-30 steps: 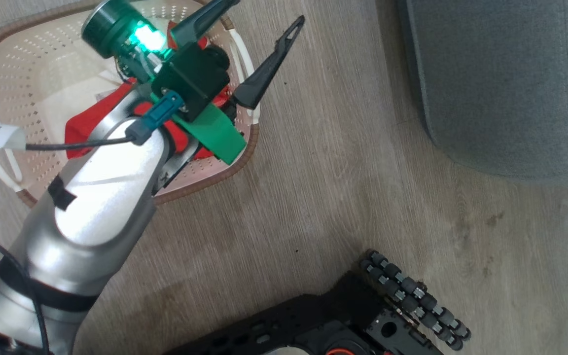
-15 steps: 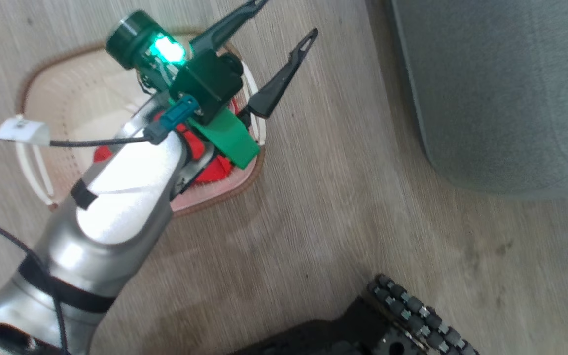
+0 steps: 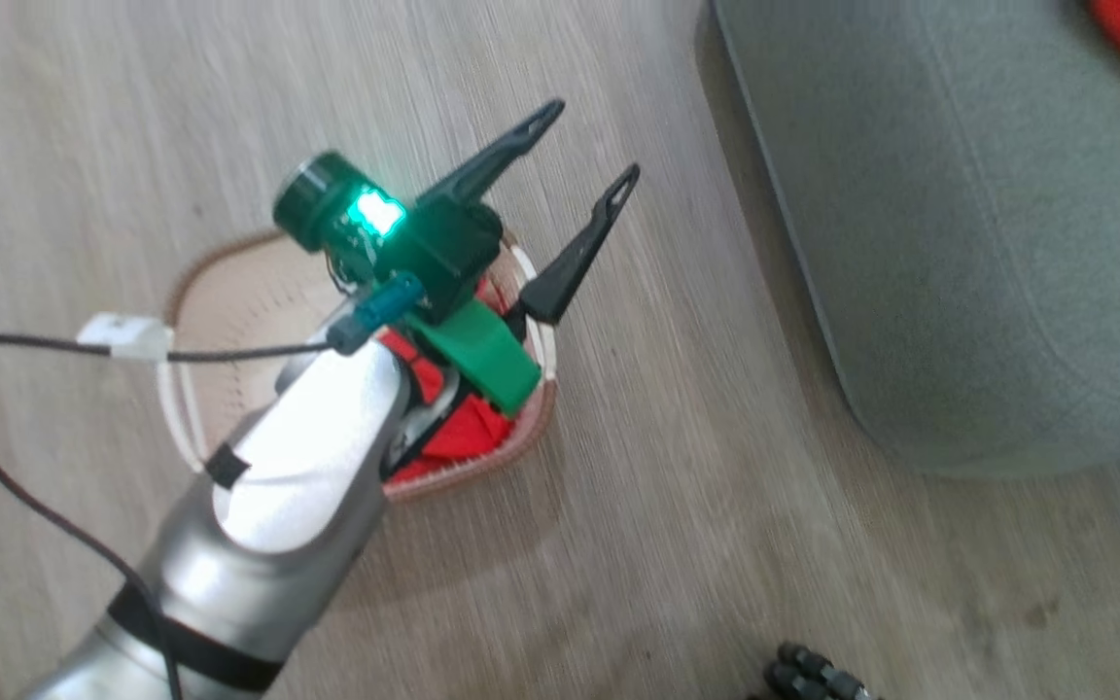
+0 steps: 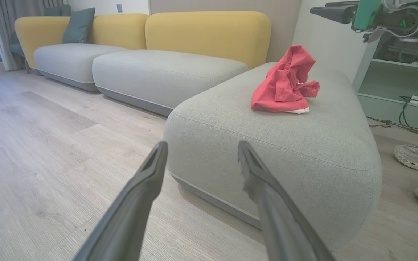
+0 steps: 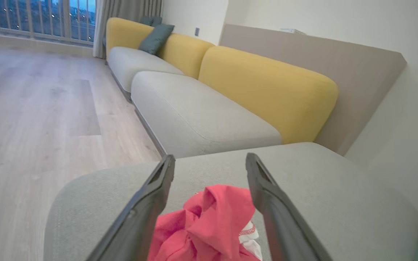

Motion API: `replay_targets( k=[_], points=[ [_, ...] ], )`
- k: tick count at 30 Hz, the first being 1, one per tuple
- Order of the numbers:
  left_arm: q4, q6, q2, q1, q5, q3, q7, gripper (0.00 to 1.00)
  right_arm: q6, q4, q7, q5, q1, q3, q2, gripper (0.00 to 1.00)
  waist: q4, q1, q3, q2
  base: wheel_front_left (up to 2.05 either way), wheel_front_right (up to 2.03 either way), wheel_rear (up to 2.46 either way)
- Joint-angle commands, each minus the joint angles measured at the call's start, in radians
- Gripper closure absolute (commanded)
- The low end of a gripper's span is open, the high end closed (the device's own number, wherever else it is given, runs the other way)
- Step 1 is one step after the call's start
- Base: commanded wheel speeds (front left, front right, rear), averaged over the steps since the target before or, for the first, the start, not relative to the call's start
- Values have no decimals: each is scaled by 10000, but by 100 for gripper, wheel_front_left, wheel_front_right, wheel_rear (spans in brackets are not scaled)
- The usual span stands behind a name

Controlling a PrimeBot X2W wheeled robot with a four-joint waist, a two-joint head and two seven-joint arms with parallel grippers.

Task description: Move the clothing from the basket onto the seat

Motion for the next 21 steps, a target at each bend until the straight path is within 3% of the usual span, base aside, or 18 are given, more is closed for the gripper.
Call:
replay_targets(
  k=[1, 10, 21],
  points=[
    [-308, 3, -40, 92, -50, 394, -92, 0, -4, -560, -88, 121, 291, 323, -13, 0, 297, 2, -740, -1, 0, 0, 0],
    [-186, 38, -291, 930, 58, 969, -92, 0, -4, -2087, -89, 729, 1843, 1426, 355, 0, 891, 2, -1845, -1, 0, 0, 0],
    [108, 661, -277, 2089, 306, 2882, -93, 0, -4, -4503, -89, 1966, 4006, 2929, 957, 0, 2068, 2, -2623, -1, 0, 0, 0]
  ],
)
